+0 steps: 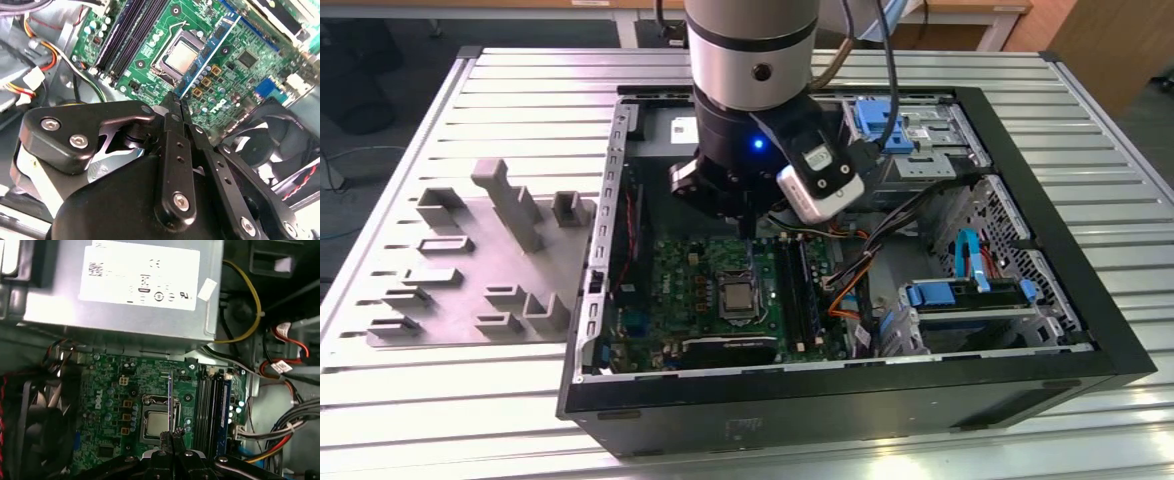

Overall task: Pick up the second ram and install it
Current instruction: 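Insert the second ram into the second slot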

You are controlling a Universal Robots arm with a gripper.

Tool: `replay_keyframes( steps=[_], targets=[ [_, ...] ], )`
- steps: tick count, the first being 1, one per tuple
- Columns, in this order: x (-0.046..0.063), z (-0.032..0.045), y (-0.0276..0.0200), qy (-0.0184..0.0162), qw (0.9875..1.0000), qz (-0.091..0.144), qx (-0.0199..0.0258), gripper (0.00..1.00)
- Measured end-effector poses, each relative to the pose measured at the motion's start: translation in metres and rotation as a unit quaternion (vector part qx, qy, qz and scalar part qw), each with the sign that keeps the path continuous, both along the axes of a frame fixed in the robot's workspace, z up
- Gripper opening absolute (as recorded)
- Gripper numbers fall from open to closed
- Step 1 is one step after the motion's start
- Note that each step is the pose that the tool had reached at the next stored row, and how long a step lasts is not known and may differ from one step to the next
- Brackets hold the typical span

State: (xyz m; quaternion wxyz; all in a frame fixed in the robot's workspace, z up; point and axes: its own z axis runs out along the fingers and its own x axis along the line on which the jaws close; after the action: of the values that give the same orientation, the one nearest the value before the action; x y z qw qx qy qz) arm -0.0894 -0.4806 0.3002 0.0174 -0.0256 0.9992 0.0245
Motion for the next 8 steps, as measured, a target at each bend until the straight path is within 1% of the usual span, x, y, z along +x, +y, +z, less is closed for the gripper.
replay_keyframes(
  steps=[3, 4, 8],
  targets=[
    [0.0, -0.0007, 0.0, 0.0, 0.9996, -0.027, 0.0, 0.13],
    [0.0, -0.0007, 0.0, 0.0001, 0.9995, -0.031, -0.0001, 0.13],
    [0.0, -0.0007, 0.0, 0.0, 0.9995, -0.031, 0.0, 0.13]
  ],
)
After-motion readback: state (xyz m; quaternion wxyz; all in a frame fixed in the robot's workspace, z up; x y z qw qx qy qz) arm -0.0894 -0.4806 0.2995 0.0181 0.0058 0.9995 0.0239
